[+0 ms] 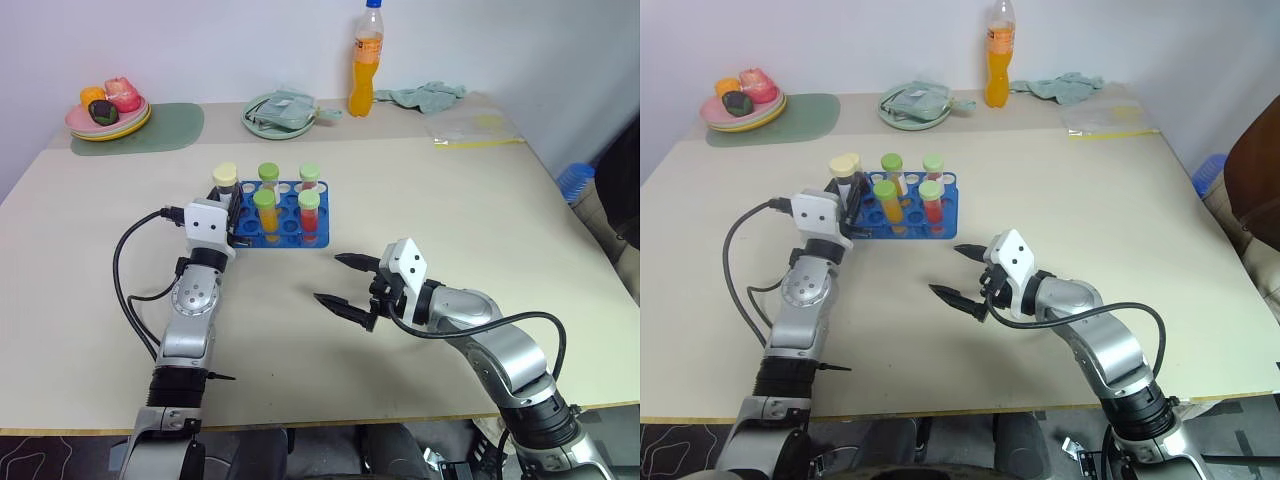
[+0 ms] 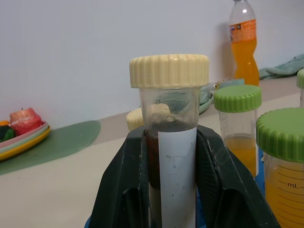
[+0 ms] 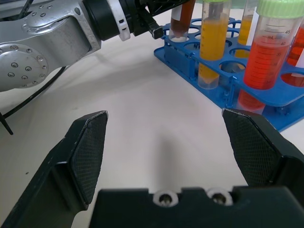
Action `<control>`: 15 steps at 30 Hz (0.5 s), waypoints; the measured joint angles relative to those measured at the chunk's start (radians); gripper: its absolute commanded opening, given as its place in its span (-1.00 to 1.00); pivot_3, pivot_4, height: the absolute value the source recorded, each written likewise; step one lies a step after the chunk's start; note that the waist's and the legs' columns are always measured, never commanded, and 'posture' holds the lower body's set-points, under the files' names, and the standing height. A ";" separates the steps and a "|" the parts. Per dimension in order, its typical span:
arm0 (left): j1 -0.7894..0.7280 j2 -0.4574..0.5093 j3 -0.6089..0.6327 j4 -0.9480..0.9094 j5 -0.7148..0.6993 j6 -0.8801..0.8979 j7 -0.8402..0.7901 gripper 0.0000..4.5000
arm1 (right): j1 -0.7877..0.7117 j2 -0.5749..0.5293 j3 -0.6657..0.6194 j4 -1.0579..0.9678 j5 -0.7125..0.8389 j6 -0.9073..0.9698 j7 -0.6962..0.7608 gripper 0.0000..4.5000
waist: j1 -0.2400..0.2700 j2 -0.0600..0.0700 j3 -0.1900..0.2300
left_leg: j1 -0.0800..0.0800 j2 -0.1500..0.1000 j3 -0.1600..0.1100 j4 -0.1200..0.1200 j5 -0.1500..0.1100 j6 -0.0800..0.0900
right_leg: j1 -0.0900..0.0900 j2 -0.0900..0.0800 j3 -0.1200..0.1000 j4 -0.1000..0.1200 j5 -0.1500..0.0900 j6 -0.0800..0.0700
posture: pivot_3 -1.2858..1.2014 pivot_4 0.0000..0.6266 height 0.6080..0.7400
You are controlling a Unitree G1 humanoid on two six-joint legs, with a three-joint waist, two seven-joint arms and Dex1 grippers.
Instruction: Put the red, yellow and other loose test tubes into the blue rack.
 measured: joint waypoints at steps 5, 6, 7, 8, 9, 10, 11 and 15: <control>-0.002 -0.030 0.021 0.067 -0.044 -0.015 -0.012 -0.67 | 0.000 0.000 0.000 0.000 0.001 0.001 0.000 0.91 | 0.002 0.000 0.000 | 0.000 0.000 0.000 0.000 0.000 0.000 | 0.000 0.000 0.000 0.000 0.000 0.000 | 0.03 -0.52 1.00; -0.008 -0.033 0.022 0.077 -0.048 -0.023 -0.012 -0.67 | 0.000 0.000 0.000 0.000 0.001 0.001 0.000 0.91 | 0.002 0.000 0.000 | 0.000 0.000 0.000 0.000 0.000 0.000 | 0.000 0.000 0.000 0.000 0.000 0.000 | 0.03 -0.52 1.00; -0.014 -0.036 0.022 0.087 -0.051 -0.032 -0.012 -0.67 | 0.000 0.000 0.000 0.000 0.002 0.001 0.001 0.91 | 0.002 0.000 0.000 | 0.000 0.000 0.000 0.000 0.000 0.000 | 0.000 0.000 0.000 0.000 0.000 0.000 | 0.03 -0.52 1.00; -0.016 -0.038 0.022 0.095 -0.053 -0.038 -0.012 -0.67 | 0.000 0.000 0.000 0.000 0.002 0.001 0.001 0.91 | 0.003 0.000 0.000 | 0.000 0.000 0.000 0.000 0.000 0.000 | 0.000 0.000 0.000 0.000 0.000 0.000 | 0.03 -0.52 1.00; -0.018 -0.039 0.024 0.102 -0.059 -0.048 -0.014 -0.67 | 0.000 0.000 0.000 0.000 0.002 0.001 0.001 0.91 | 0.003 0.000 0.000 | 0.000 0.000 0.000 0.000 0.000 0.000 | 0.000 0.000 0.000 0.000 0.000 0.000 | 0.03 -0.52 1.00; -0.018 -0.042 0.027 0.105 -0.063 -0.052 -0.019 -0.67 | 0.000 0.000 0.000 0.000 0.002 0.001 0.001 0.91 | 0.003 0.000 0.000 | 0.000 0.000 0.000 0.000 0.000 0.000 | 0.000 0.000 0.000 0.000 0.000 0.000 | 0.03 -0.52 1.00; -0.018 -0.043 0.030 0.105 -0.068 -0.054 -0.025 -0.21 | 0.000 0.000 0.000 0.000 0.003 0.001 0.001 0.91 | 0.003 0.000 0.000 | 0.000 0.000 0.000 0.000 0.000 0.000 | 0.000 0.000 0.000 0.000 0.000 0.000 | 0.03 -0.52 1.00; -0.010 -0.055 0.031 0.098 -0.085 -0.059 -0.043 0.65 | 0.000 -0.001 -0.001 -0.001 0.003 0.001 -0.001 0.91 | 0.002 0.000 0.000 | 0.000 0.000 0.000 0.000 0.000 0.000 | 0.000 0.000 0.000 0.000 0.000 0.000 | 0.03 -0.52 1.00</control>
